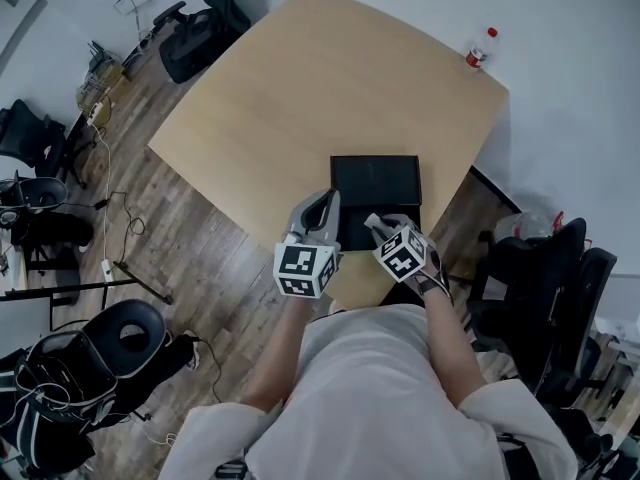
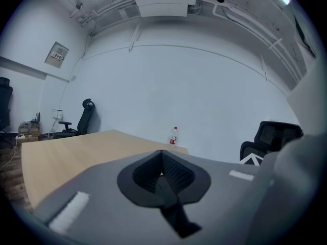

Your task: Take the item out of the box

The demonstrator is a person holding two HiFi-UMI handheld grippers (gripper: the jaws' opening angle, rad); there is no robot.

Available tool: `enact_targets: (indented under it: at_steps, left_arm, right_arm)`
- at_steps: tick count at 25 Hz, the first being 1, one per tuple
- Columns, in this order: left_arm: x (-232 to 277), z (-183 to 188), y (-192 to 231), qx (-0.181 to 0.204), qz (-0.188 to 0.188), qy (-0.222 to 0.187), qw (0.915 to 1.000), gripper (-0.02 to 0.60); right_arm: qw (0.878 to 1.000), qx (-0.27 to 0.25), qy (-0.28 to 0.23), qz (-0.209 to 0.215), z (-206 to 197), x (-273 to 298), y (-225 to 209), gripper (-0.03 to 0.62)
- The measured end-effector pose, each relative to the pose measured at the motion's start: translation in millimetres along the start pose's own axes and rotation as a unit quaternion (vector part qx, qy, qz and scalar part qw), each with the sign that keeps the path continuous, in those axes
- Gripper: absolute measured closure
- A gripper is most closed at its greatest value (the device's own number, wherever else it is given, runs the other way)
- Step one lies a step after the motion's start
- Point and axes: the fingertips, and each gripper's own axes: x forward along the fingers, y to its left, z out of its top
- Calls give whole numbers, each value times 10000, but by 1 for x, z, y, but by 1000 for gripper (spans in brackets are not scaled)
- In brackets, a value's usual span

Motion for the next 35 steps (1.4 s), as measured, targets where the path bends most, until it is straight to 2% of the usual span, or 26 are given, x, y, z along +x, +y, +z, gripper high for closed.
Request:
enact_targets:
  at_steps: [11, 19, 23, 30, 35]
  left_arm:
    - [-19, 6, -22, 209, -215, -73, 9995, 575]
    - [-28, 20, -33, 354, -302, -270, 9986, 575]
    - [-31, 24, -39, 405, -314, -326, 9982, 574]
    - [-37, 45, -41, 464, -295, -532, 9971, 575]
    - [-42, 64, -47, 566, -245, -704, 9956, 575]
  right_arm:
    - [9931, 426, -722, -820, 17, -62, -18, 487]
    - [9805, 381, -1162, -1541, 28, -117, -33, 485]
    - [9667, 527, -1562, -1956, 36, -153, -44, 486]
    - [9334, 584, -2156, -2807, 56, -208, -58, 487]
    - [9105, 911, -2739, -2959, 65, -240, -64, 487]
